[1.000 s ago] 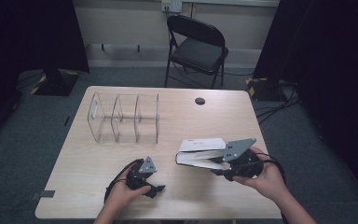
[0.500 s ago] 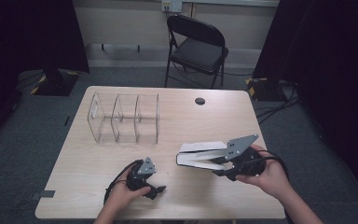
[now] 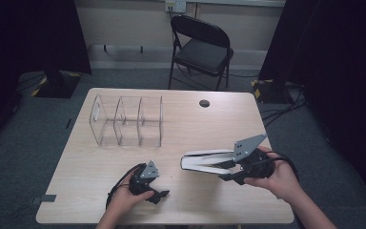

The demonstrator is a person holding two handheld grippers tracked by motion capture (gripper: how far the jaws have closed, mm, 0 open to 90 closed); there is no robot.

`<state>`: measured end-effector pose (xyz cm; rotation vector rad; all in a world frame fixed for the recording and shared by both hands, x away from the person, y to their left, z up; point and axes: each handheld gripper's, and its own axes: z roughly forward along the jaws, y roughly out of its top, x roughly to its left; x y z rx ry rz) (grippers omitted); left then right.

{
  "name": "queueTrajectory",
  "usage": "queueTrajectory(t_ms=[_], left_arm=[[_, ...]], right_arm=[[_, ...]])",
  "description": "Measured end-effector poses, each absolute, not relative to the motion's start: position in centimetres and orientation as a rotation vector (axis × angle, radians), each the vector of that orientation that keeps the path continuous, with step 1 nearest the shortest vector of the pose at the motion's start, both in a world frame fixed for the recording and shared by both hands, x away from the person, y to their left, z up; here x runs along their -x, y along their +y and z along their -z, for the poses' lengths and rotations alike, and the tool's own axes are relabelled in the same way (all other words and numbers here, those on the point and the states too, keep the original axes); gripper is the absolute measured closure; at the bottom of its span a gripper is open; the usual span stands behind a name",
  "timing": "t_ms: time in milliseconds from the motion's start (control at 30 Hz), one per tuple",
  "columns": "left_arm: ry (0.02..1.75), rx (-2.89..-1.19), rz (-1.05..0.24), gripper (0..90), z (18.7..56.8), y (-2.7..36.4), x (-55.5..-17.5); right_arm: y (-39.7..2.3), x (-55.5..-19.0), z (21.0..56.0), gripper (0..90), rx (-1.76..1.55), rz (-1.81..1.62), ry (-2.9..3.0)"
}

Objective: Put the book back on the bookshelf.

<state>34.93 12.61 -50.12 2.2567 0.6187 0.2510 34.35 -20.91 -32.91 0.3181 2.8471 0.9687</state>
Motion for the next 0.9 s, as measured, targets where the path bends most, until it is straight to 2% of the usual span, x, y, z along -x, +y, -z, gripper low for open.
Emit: queueTrajectory(t_ms=[367,900], left_arm=[[0.617,-2.26,-0.251,7.5,50.1,12.7,-35.0],[0.621,-2.249,-0.252,7.4,50.1,12.7,-35.0]], right_arm=[[-21.1,-35.0,32.1,65.0,-0.322,-0.984,2.839],[-18.8,-35.1,29.9,72.1,-0.23,-0.626,2.825]])
